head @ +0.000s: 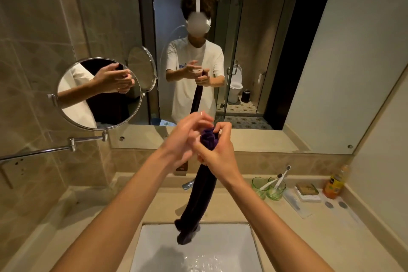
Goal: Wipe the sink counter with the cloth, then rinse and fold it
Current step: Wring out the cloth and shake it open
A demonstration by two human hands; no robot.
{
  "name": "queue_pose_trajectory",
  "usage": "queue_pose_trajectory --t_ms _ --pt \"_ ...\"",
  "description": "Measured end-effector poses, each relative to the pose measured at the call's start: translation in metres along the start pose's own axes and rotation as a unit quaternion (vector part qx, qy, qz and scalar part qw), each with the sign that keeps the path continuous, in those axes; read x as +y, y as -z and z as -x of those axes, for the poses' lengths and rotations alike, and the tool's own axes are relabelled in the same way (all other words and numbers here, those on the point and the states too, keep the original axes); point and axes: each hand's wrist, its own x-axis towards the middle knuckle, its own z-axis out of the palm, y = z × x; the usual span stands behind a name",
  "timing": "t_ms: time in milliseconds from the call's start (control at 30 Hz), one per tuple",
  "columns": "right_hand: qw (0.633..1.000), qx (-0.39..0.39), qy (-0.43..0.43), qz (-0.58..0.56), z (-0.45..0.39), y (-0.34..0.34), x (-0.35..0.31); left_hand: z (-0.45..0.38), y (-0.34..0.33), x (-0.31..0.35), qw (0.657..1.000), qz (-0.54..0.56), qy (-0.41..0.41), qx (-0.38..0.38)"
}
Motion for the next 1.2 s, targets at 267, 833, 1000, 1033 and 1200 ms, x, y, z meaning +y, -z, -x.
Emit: queue_pose_trajectory --t_ms 267,833,1000,1033,1200 --pt "0.960 -0.033 -0.127 -0.249 -0.018 -0.025 -0.028 0.032 0.043 -0.068 0.995 0.023 0.049 -0.084" --pt "0.947 0.077 -0.183 -0.252 -0.085 -0.004 -0.035 0.078 0.062 -0.188 0.974 -0.130 0.183 0.034" --pt "0.922 0.193 -0.252 -0.221 -0.092 0.022 0.024 0.092 0.093 -0.200 0.958 -0.152 0.244 0.026" --pt "0.917 0.211 -0.264 -0.213 -0.090 0.025 0.036 0.093 0.098 -0.203 0.952 -0.158 0.264 0.012" --pt "0.956 0.142 -0.247 -0.068 -0.056 0.018 0.074 0.096 0.094 -0.210 0.922 0.019 0.387 -0.016"
